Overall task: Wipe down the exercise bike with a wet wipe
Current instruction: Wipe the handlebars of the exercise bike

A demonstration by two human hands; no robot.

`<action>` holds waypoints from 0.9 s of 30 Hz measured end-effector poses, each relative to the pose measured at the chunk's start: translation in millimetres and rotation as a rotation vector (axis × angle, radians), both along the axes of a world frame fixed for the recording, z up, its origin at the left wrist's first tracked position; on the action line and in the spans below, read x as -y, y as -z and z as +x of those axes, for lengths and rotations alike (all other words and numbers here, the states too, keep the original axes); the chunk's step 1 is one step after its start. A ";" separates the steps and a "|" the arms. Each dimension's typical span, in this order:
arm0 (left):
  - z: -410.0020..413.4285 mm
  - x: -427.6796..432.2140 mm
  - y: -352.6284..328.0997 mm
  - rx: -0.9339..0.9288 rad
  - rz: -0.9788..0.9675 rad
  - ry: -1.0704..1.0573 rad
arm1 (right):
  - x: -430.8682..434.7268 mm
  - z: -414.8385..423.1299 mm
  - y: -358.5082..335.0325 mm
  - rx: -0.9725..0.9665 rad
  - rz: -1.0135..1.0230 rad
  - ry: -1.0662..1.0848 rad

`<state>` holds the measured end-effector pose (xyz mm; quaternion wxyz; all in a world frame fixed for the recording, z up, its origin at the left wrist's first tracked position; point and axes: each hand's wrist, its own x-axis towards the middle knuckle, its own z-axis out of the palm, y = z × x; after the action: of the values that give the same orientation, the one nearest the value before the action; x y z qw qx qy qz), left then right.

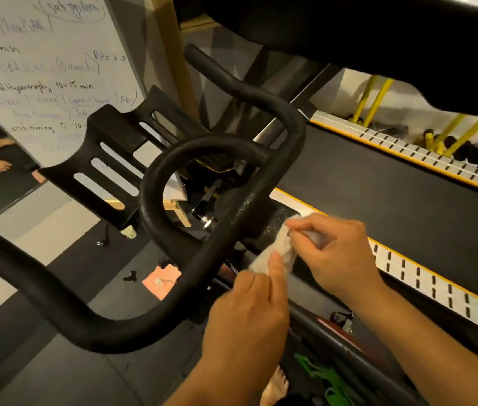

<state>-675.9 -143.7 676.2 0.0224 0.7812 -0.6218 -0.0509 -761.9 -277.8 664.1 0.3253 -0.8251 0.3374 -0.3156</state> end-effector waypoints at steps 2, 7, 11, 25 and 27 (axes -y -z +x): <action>-1.0 -8.4 0.5 -0.041 -0.022 0.022 | -7.0 -8.6 -3.2 -0.059 -0.062 -0.069; 23.1 17.0 -23.9 0.033 -0.164 -0.087 | 26.0 8.4 -11.9 -0.119 -0.105 0.102; 27.5 32.5 -34.5 0.046 -0.110 -0.105 | -18.7 11.3 4.3 -0.114 -0.227 0.000; 80.4 7.0 -17.0 -0.207 -0.646 -0.169 | 15.1 32.8 -8.2 -0.241 -0.310 0.041; 80.3 10.8 -15.5 -0.222 -0.557 -0.198 | -3.8 25.2 -6.6 -0.239 -0.318 0.024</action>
<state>-595.5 -154.5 691.6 0.3081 0.7913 -0.5266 0.0389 -736.7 -274.0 670.7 0.1446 -0.8937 0.3293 -0.2684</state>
